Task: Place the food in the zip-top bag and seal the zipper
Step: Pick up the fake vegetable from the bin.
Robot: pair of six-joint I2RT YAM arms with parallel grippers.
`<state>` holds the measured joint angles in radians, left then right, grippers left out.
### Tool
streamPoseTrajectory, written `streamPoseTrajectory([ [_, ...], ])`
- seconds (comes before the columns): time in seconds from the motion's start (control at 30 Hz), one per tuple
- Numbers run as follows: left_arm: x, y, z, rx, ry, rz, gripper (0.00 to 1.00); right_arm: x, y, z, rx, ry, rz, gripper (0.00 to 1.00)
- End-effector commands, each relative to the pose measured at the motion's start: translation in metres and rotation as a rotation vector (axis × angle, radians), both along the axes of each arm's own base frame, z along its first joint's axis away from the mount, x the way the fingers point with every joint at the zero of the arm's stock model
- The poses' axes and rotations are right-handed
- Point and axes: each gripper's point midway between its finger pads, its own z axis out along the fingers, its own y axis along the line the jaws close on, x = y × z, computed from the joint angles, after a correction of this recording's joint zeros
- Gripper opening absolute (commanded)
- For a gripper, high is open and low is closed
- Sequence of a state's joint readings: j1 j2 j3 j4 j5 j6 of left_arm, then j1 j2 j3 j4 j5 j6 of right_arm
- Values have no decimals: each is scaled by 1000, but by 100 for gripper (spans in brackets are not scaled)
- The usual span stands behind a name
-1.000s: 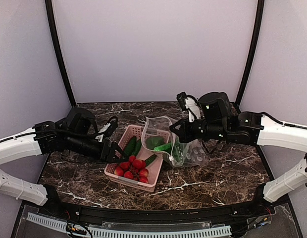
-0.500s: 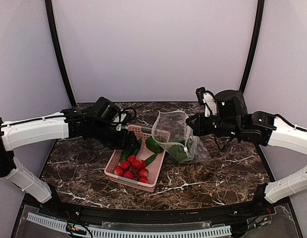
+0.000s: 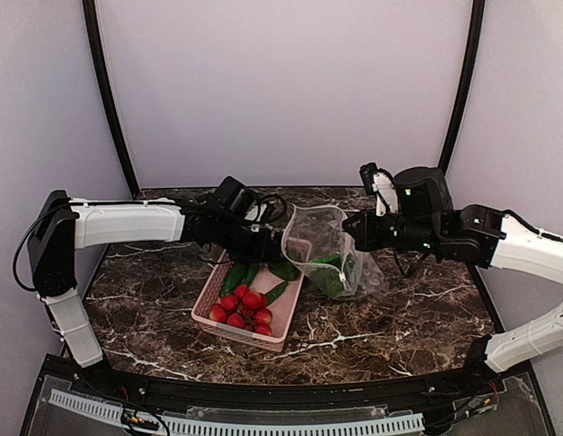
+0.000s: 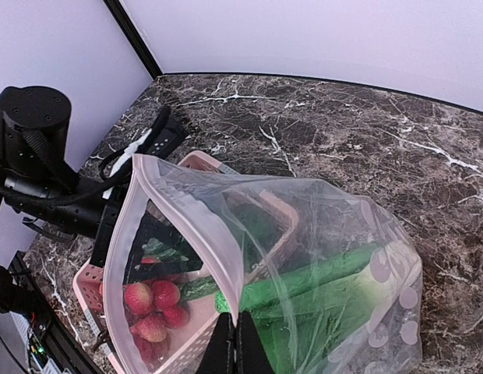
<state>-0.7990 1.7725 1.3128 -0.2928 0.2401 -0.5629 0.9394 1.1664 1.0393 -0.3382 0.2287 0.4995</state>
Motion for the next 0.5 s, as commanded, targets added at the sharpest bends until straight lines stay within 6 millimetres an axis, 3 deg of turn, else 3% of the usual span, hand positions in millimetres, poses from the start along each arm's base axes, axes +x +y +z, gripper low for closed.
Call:
streamPoseTrajectory([
  [0.0,20,-7,2,35,-58,-11,90,3,-1,11,33,-15,-13,0],
  [0.13,24,-4,-16,112,-65,-36,98,3,0,10,35,-13,-8,0],
  [0.47,37,-1,-38,175,-76,-66,99,4,3,11,37,-11,-6,0],
])
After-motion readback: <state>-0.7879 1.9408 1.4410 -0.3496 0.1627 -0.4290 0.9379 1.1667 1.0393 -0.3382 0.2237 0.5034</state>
